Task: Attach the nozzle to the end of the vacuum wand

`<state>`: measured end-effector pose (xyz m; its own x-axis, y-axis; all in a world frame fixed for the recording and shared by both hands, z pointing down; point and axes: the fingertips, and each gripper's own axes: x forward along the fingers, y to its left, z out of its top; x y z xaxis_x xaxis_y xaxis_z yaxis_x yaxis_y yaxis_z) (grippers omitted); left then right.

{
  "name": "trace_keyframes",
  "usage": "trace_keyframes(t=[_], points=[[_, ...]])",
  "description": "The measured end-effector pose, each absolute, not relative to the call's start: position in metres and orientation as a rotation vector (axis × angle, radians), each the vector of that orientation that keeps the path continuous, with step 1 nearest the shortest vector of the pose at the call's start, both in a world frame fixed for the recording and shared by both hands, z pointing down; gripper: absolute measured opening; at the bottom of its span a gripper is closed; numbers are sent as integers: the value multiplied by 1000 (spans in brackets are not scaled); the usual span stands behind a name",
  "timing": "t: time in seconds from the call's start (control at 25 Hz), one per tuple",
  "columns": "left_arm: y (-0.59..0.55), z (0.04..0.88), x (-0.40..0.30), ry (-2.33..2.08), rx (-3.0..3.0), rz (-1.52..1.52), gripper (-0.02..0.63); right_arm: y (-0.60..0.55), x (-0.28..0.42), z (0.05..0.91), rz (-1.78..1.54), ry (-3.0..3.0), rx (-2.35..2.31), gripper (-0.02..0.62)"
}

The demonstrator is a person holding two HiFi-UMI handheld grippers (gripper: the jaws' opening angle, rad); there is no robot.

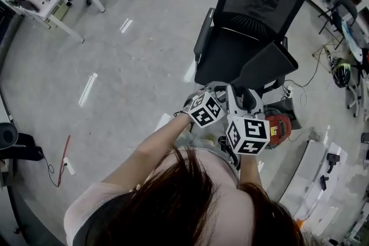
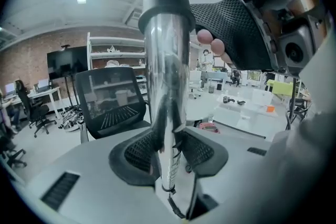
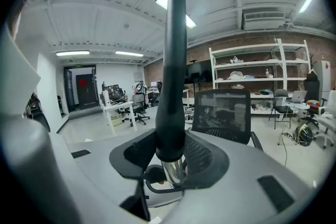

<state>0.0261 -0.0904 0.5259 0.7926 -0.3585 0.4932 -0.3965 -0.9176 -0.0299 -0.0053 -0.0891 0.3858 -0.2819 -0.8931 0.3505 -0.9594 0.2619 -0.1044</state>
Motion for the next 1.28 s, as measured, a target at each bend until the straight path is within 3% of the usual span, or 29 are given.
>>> trace_keyframes(t=[0.56, 1.28], points=[[-73, 525, 33, -447, 2927, 760, 156, -81, -9, 368, 401, -2456, 1305, 173], [-93, 522, 34, -701, 2878, 783, 156, -99, 4, 365, 391, -2266, 1813, 179]])
